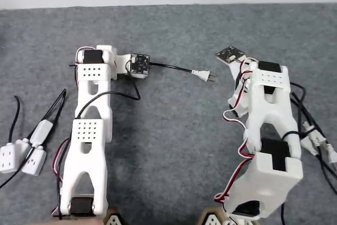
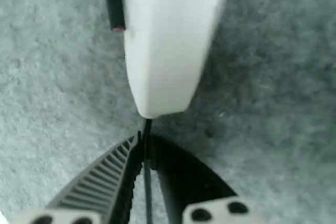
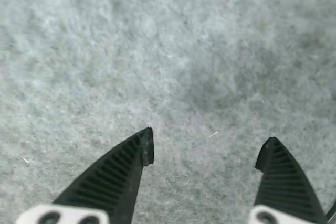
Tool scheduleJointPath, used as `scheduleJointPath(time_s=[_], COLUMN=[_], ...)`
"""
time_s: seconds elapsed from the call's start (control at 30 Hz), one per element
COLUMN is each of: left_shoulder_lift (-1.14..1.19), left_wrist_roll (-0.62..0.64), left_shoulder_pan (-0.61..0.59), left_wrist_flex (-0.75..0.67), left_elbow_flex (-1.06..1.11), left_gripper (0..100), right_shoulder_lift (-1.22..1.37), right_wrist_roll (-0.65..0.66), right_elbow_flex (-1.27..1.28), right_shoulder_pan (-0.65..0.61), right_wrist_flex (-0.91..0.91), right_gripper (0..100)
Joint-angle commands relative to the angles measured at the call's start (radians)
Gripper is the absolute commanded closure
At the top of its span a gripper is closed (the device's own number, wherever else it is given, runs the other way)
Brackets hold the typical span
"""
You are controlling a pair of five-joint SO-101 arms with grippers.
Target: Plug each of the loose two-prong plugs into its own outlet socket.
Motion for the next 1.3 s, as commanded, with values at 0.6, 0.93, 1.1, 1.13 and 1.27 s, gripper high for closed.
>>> scheduleJointPath(time_s=[0.6,0.93,1.1,1.13,1.27], left_shoulder_lift=[-0.428,-0.973,-1.151,-1.166,-1.208], left_wrist_roll=[0.233,0.305,0.453,0.493,0.690], left_shoulder_pan=[-0.012,0.098,0.106,0.104,0.092], left_wrist_flex=[0.249,0.245,0.239,0.241,0.241], left_elbow_flex=[0.008,0.659,0.918,0.943,1.006], left_gripper=[99,99,99,99,99], right_shoulder_lift=[-0.002,-0.002,-0.002,-0.002,-0.002], right_wrist_roll=[-0.009,-0.009,-0.009,-0.009,-0.009], right_elbow_flex=[-0.006,-0.006,0.020,0.028,0.051], right_shoulder_pan=[-0.030,-0.028,-0.030,-0.030,-0.030], right_wrist_flex=[0.001,0.004,0.002,0.001,-0.001], right_gripper=[69.6,69.6,69.6,69.6,69.6])
